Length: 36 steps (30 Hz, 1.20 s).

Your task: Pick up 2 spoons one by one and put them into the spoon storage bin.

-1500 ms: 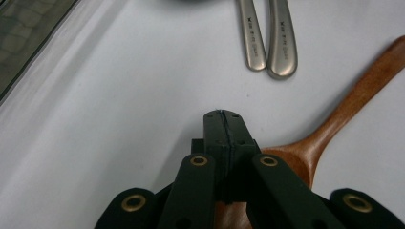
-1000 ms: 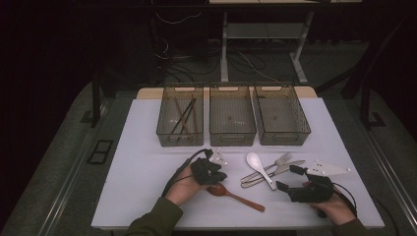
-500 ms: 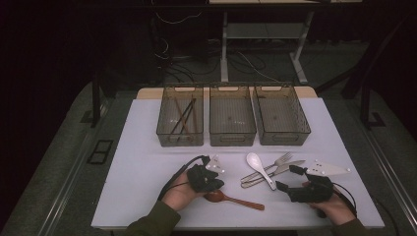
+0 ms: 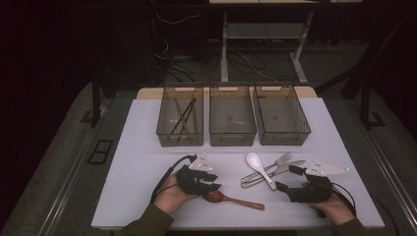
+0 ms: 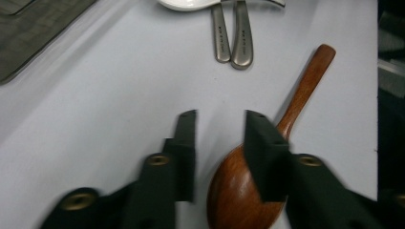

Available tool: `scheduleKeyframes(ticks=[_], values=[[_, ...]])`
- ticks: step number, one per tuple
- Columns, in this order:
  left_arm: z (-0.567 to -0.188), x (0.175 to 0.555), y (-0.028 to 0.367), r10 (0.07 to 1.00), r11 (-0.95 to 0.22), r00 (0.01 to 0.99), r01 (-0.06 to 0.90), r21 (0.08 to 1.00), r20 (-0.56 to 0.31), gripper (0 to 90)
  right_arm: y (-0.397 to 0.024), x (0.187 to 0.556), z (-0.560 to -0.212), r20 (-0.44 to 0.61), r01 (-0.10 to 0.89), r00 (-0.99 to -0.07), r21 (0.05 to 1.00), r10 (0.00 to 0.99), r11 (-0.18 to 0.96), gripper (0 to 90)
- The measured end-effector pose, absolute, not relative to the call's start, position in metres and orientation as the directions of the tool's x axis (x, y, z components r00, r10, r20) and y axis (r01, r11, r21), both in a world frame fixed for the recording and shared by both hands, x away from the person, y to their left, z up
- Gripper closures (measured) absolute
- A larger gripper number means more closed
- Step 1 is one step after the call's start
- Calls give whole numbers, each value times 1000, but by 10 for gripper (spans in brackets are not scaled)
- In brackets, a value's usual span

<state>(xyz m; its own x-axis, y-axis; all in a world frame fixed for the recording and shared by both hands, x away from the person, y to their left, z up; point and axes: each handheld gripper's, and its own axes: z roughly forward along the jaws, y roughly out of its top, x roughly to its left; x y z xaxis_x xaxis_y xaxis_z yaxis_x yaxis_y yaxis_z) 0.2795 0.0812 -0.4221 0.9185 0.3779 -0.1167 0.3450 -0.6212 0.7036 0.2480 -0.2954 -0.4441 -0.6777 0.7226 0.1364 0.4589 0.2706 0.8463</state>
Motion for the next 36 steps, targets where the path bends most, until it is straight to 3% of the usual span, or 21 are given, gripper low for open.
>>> scheduleKeyframes(ticks=[3,7,19,24,29,36], values=[[-426,275,88,390,-611,912,357,707,-124,459,-296,248,-444,135,457,-677,847,723,271,172],[-434,270,91,389,-612,912,364,702,-133,388,-295,247,-443,135,456,-677,848,724,268,172],[-443,266,80,358,-664,928,330,670,-103,362,-295,248,-444,130,454,-682,847,720,277,172],[-443,263,79,335,-687,939,297,664,-74,394,-295,248,-444,126,451,-684,847,718,281,172],[-443,259,79,300,-689,951,271,672,-75,545,-295,248,-444,129,455,-681,846,721,278,172],[-440,258,83,280,-694,958,242,678,-56,670,-294,248,-444,129,453,-684,846,718,281,172]])
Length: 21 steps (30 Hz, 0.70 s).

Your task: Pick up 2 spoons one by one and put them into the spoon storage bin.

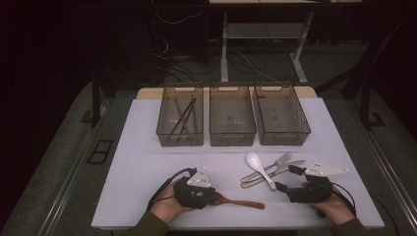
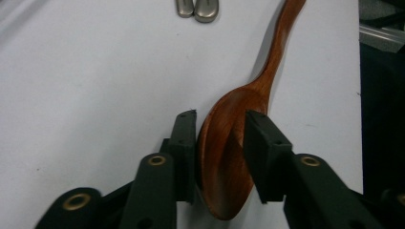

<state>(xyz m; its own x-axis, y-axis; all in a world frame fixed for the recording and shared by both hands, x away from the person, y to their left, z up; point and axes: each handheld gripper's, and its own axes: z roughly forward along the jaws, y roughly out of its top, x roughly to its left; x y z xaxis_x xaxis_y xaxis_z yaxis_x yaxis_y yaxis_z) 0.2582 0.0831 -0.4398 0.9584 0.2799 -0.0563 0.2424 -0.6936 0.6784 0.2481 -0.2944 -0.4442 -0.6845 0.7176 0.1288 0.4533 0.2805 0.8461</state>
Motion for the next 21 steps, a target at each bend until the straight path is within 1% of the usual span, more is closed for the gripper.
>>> scheduleKeyframes(ticks=[6,9,12,19,21], values=[[-435,259,87,241,-688,968,221,691,-70,778,-294,248,-445,127,453,-685,846,718,283,172],[-434,258,88,222,-689,972,210,694,-74,813,-295,248,-445,126,452,-685,846,717,284,172],[-433,258,88,214,-696,975,196,691,-61,820,-294,248,-444,128,453,-685,846,717,281,172],[-433,259,87,216,-697,974,199,689,-64,822,-288,248,-444,128,446,-699,847,704,289,171],[-433,259,86,216,-694,974,199,692,-64,822,-285,248,-444,128,440,-704,851,699,287,149]])
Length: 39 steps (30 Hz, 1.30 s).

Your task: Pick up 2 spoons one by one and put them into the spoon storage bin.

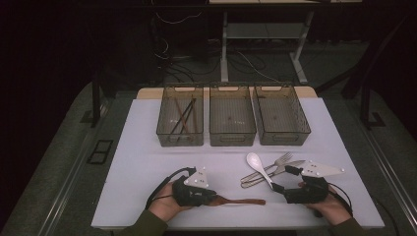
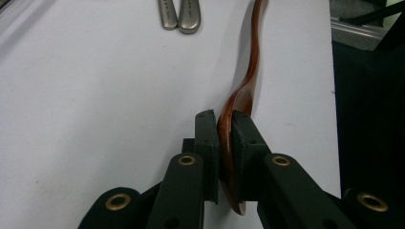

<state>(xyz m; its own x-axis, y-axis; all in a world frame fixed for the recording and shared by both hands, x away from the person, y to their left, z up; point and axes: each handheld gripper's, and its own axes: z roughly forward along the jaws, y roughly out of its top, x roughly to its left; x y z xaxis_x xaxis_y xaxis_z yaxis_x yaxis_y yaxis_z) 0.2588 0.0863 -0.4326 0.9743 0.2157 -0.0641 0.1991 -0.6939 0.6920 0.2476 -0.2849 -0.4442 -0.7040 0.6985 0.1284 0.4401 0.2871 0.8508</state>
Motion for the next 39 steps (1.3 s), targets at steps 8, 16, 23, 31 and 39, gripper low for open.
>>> scheduleKeyframes(ticks=[8,16,23,31,39], values=[[-426,259,90,222,-676,973,196,711,-57,823,-283,247,-445,106,436,-696,848,710,300,117],[-416,263,98,248,-639,968,201,743,-49,823,-287,248,-445,99,438,-684,849,723,297,117],[-408,266,107,299,-601,953,221,768,-40,823,-287,248,-445,95,433,-684,851,724,298,117],[-401,275,109,378,-584,926,248,773,-11,823,-288,248,-446,98,442,-679,846,727,298,118],[-390,285,110,429,-552,903,258,793,5,823,-286,249,-446,97,441,-682,845,725,301,117]])
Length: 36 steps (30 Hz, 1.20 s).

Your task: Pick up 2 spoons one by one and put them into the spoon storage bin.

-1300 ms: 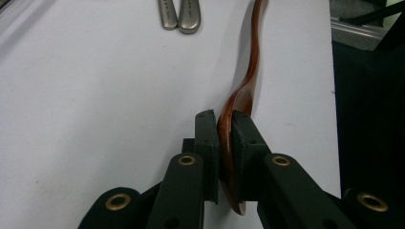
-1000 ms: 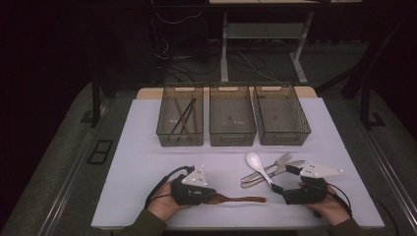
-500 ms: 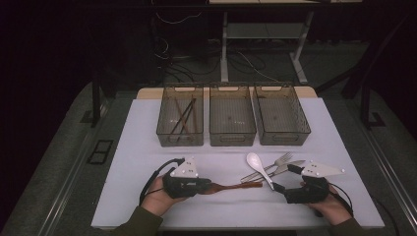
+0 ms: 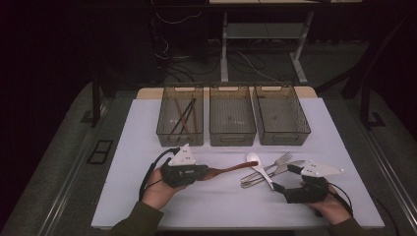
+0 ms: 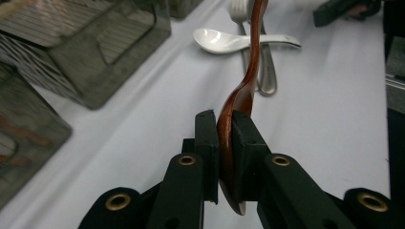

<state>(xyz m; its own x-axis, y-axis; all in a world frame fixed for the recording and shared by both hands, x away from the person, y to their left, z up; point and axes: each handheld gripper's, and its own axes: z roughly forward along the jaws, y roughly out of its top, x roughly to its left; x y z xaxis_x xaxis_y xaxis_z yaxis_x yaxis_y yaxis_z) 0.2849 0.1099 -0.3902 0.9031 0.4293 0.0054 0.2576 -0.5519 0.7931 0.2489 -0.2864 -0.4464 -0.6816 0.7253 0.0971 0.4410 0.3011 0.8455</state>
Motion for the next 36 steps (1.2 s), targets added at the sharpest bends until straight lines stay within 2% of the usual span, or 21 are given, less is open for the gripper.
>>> scheduleKeyframes(ticks=[12,23,36], values=[[-369,311,108,500,-507,866,260,822,34,823,-287,248,-446,103,448,-675,844,731,294,117],[-341,348,91,563,-480,823,248,841,79,823,-288,248,-446,105,449,-670,846,735,289,117],[-345,391,64,636,-489,762,280,826,118,823,-289,247,-446,106,448,-670,847,735,287,118]])
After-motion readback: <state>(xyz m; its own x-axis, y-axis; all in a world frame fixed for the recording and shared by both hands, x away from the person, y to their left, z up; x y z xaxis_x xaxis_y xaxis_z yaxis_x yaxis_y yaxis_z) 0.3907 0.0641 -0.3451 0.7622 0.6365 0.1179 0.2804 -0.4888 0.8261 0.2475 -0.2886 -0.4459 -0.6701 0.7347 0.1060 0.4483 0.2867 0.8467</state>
